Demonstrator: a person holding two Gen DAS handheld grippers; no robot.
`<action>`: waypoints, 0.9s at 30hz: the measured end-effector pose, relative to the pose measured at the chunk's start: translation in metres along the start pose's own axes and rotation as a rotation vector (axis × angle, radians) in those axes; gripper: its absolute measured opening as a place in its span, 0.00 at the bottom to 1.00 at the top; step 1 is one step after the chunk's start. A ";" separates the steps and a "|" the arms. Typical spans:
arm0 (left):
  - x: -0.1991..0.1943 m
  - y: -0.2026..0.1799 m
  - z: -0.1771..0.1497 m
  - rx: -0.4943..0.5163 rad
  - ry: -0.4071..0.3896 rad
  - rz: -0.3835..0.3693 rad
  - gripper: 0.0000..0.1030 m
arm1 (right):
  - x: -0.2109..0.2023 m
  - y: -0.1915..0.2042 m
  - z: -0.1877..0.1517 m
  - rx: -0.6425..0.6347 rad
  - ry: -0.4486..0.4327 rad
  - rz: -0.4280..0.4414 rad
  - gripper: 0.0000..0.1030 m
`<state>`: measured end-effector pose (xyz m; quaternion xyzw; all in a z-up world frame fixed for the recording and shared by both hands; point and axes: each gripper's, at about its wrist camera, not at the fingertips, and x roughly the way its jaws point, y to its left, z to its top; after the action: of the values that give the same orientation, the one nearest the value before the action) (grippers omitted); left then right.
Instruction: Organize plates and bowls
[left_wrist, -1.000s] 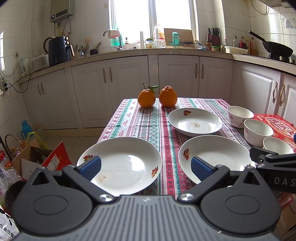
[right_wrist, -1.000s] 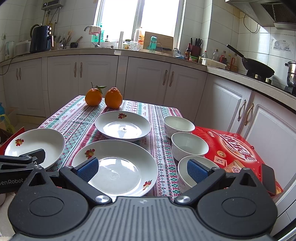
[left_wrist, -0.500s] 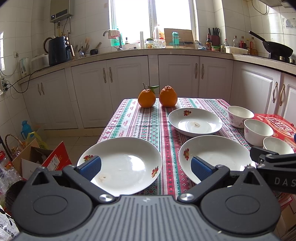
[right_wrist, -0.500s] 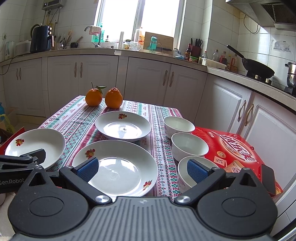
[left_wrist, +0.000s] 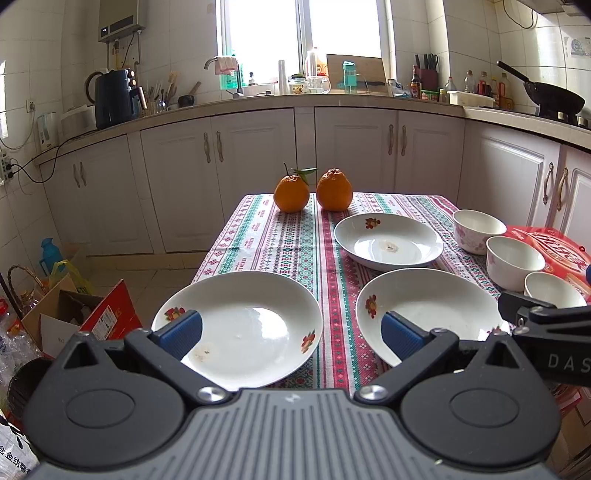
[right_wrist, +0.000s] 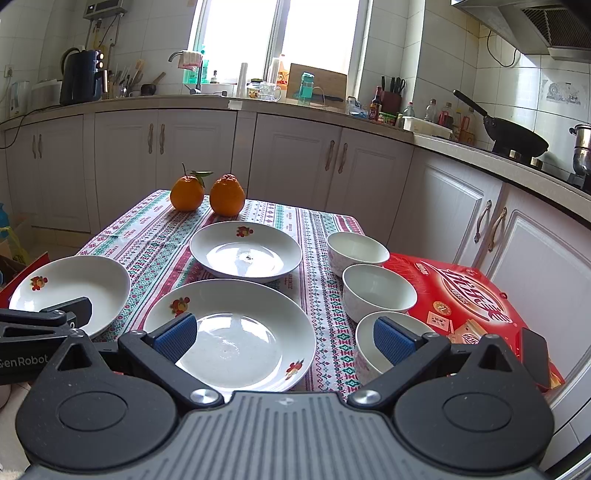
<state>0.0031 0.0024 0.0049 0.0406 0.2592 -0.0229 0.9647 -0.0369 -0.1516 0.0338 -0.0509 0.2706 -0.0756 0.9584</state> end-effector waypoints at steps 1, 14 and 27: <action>0.000 0.000 0.000 0.001 0.000 0.000 0.99 | 0.001 0.001 0.000 -0.002 0.001 0.001 1.00; 0.008 0.015 0.003 0.006 -0.005 -0.017 0.99 | 0.016 0.003 0.016 -0.054 0.017 0.067 1.00; 0.038 0.076 -0.021 0.046 0.099 -0.106 0.99 | 0.069 0.016 0.074 -0.128 0.018 0.510 1.00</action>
<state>0.0307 0.0794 -0.0271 0.0499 0.3076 -0.0778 0.9470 0.0617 -0.1432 0.0591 -0.0407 0.2874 0.1853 0.9388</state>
